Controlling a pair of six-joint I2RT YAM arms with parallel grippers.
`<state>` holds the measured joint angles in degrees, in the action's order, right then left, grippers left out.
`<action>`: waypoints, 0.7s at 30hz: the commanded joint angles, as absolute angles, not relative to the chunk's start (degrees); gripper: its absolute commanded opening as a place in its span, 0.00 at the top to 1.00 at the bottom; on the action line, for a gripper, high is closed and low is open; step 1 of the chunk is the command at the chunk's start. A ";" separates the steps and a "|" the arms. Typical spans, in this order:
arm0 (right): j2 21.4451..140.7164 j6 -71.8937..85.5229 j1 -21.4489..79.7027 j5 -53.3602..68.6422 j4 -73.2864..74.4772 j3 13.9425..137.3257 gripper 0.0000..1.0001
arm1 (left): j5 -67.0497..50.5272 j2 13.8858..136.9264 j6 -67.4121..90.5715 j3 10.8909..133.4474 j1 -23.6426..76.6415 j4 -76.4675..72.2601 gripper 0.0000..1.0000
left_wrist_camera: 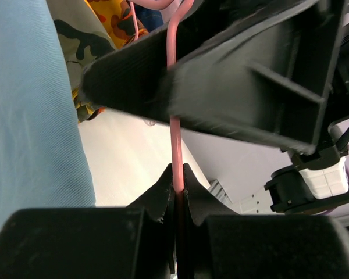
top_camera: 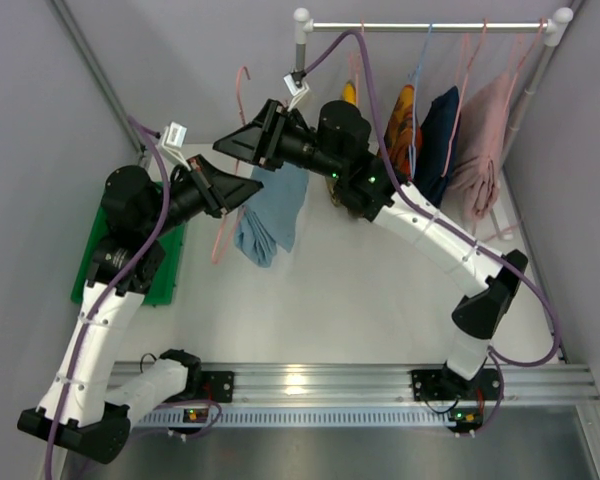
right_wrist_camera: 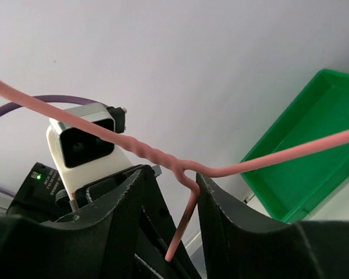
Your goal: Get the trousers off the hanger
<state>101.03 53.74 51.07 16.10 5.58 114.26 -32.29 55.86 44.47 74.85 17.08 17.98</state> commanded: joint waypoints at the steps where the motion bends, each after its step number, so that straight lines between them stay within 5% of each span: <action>1: 101.95 56.34 52.73 15.12 2.81 116.72 0.60 | -31.82 53.88 44.29 76.20 17.14 0.79 1.00; 7: 100.81 56.95 52.56 15.03 3.69 115.40 1.00 | -30.24 54.14 43.25 75.76 17.14 1.58 1.00; 8: 100.20 56.87 52.47 15.03 3.87 115.23 1.00 | -30.15 54.31 42.89 75.76 17.14 1.93 1.00; 11: 99.06 56.61 51.68 14.85 4.13 114.17 1.00 | -29.10 53.36 40.00 75.24 17.14 5.18 0.72; 12: 98.53 56.43 51.33 14.68 4.22 114.08 1.00 | -28.66 52.83 38.42 74.80 17.14 6.40 0.57; 13: 98.18 56.16 50.98 14.68 4.31 114.08 1.00 | -27.87 52.13 34.84 74.53 17.14 9.03 0.32; 15: 96.86 54.94 49.66 15.29 3.96 114.26 1.00 | -22.00 49.75 31.39 74.27 17.14 12.90 0.04; 21: 93.34 54.40 47.64 16.61 4.22 114.43 1.00 | 1.44 40.00 19.35 69.71 17.14 18.55 0.01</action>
<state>101.73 57.54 49.08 15.53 13.74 111.90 -13.45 44.31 28.12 71.90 17.12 17.37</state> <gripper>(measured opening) 0.010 0.987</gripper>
